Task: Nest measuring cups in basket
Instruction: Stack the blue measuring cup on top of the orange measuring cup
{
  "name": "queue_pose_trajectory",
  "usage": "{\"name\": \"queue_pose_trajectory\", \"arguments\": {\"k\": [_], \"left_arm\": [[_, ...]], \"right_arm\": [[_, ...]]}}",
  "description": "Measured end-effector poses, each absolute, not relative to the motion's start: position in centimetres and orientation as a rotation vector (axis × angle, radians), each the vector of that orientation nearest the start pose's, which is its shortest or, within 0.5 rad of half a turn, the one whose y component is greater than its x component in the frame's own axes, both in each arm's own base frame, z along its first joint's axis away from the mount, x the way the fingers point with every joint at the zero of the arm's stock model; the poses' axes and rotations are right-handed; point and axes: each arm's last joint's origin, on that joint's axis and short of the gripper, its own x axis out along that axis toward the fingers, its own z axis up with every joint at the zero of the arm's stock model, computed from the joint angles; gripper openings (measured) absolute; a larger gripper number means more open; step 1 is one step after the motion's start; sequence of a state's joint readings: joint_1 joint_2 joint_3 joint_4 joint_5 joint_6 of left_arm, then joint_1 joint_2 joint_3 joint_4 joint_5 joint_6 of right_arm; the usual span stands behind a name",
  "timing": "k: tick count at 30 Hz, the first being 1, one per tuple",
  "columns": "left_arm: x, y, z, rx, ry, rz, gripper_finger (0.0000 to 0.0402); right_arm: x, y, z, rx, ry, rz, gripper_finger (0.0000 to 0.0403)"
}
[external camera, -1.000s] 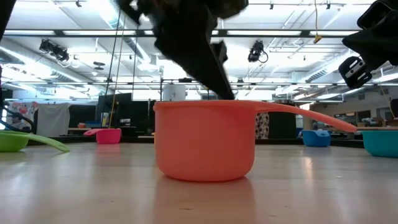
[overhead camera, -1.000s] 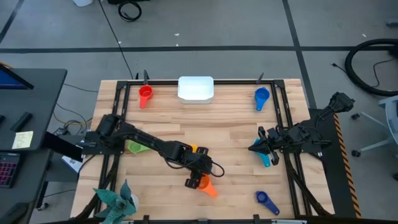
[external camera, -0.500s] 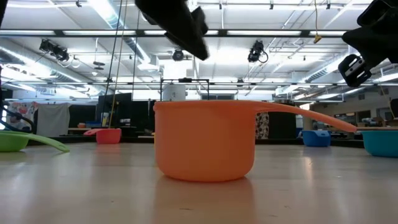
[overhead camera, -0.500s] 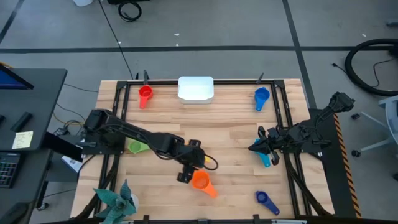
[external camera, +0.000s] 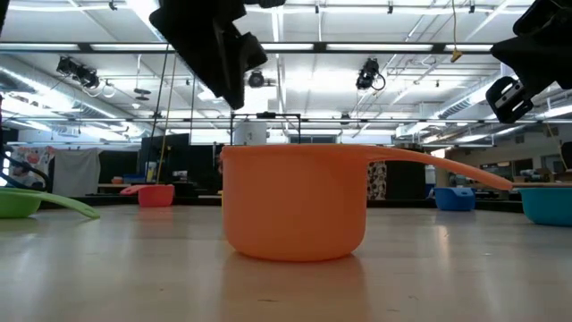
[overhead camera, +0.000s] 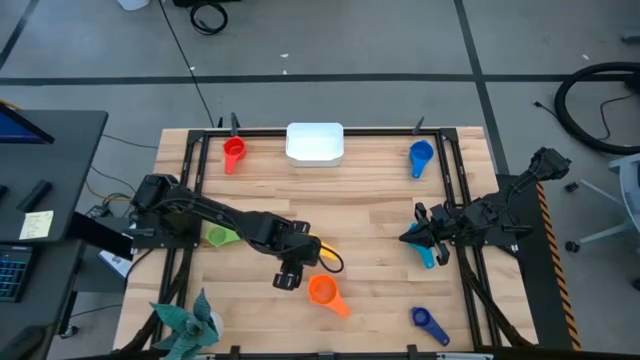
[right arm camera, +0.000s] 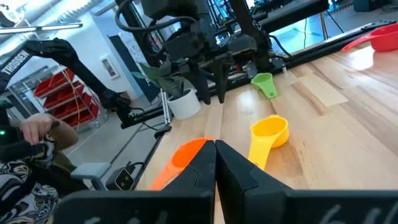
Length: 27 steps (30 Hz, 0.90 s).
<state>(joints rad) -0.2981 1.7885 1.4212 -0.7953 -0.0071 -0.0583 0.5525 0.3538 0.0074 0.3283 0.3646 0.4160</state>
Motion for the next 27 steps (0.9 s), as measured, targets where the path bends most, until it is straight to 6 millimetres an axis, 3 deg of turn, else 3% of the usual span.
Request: {"name": "queue_pose_trajectory", "arguments": {"k": [7, 16, 21, 27], "left_arm": [[33.9, -10.4, 23.6, 0.073, 1.289, -0.157, 0.013], [33.8, -9.9, 23.9, 0.131, 1.281, -0.197, 0.013], [33.2, -8.7, 26.1, 0.112, 1.206, -0.153, 0.013], [30.9, -7.4, 30.8, 0.073, 1.041, -0.078, 0.013]], "right_arm": [[10.6, 5.3, 16.6, 0.406, 0.055, 0.182, 0.001], [10.6, 5.3, 16.6, 0.406, 0.056, 0.182, 0.001], [10.6, 5.3, 16.6, 0.406, 0.056, 0.182, 0.001], [10.6, 5.3, 16.6, 0.406, 0.055, 0.182, 0.001]]}}
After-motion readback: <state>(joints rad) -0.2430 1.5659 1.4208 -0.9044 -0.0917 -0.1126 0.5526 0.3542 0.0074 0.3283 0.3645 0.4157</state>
